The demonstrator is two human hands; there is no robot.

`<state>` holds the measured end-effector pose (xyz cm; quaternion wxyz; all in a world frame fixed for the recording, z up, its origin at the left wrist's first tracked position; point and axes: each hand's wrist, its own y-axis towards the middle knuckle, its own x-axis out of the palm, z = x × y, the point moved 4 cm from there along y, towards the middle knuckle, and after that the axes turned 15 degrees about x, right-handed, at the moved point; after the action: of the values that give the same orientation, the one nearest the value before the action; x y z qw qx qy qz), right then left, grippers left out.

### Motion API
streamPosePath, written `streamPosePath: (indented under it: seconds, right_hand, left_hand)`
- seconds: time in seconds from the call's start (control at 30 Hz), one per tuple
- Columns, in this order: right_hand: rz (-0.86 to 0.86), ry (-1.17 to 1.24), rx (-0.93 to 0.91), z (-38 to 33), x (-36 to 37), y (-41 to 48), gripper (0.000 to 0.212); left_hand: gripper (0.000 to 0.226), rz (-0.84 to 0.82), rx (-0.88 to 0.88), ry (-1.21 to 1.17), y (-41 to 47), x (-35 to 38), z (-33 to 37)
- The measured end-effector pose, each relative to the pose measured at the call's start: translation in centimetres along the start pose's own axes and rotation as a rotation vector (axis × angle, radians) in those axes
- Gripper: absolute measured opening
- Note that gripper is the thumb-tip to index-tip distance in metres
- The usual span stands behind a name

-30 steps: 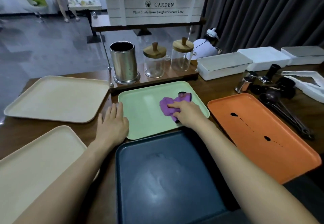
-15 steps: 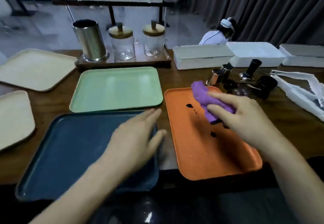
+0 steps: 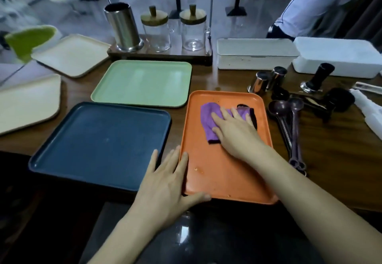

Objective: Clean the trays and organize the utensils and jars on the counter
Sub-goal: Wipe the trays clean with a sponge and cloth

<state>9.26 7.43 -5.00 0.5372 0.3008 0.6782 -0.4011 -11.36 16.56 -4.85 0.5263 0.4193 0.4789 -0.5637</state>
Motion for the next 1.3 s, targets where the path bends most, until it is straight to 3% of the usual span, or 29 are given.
streamPosePath:
  seconds: [0.17,0.4,0.53,0.77,0.93,1.1,1.3]
  right_hand:
    - [0.041,-0.027,0.106,-2.0,-0.3,5.3,0.055]
    - [0.003,0.039,-0.184,-3.6,1.0,-2.7,0.053]
    - [-0.035,-0.009,-0.233,-1.7,1.5,-6.9,0.059]
    - [0.026,-0.022,-0.004,-1.9,-0.2,3.0,0.055]
    - [0.090,-0.087,0.159,-5.7,-0.6,6.1,0.060]
    - [0.062,-0.004,-0.091,-6.3,0.4,2.6,0.054]
    - [-0.123,0.133,-0.234,-4.4,1.5,-6.6,0.053]
  left_hand:
    - [0.126,-0.048,0.013,0.000,0.0,0.0,-0.4]
    - [0.132,0.048,0.017,-0.020,0.0,0.5,-0.7]
    - [0.125,0.045,0.024,-0.013,-0.3,0.5,-0.7]
    - [0.118,-0.018,0.017,-0.023,-0.2,-0.4,-1.1]
    - [0.113,-0.084,0.028,-0.028,0.1,-0.6,-1.6]
    - [0.119,-0.043,0.050,-0.030,0.0,-0.3,-2.0]
    - [0.132,0.105,0.047,-0.091,-0.1,-0.5,-1.9]
